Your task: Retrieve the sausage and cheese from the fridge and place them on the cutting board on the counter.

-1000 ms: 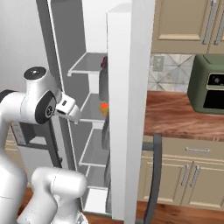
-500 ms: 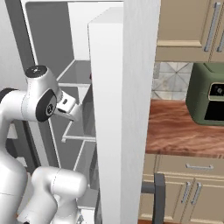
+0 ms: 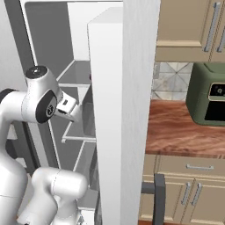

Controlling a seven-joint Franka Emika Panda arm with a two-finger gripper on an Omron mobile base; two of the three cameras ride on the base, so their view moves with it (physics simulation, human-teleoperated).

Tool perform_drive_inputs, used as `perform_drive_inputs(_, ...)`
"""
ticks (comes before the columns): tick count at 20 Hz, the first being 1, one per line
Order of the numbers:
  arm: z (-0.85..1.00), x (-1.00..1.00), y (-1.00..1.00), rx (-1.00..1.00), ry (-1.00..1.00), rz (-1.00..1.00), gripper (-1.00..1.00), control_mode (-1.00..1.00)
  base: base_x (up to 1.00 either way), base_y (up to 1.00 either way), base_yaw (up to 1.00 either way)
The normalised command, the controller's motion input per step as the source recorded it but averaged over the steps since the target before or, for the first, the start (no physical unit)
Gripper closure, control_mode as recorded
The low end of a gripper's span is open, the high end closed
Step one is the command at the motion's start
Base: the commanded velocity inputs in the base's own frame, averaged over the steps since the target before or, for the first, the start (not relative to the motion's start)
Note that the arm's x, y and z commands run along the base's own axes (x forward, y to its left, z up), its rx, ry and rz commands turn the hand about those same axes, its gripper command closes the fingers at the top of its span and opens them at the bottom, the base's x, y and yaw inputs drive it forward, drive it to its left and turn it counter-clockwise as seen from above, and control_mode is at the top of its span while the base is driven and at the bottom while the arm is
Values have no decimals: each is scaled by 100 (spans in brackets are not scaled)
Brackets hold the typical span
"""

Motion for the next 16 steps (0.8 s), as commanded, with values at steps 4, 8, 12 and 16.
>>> perform_drive_inputs(4, -38, 7, -18, -1, 0, 0, -100, -100, 0, 0, 0)
perform_drive_inputs(8, -35, 15, -3, -2, -1, 5, -100, -100, 0, 0, 0)
perform_drive_inputs(12, -26, 11, 0, -2, -1, 7, -100, -100, 0, 0, 0)
perform_drive_inputs(16, -21, 19, -5, -1, -5, 10, -100, -100, 0, 0, 0)
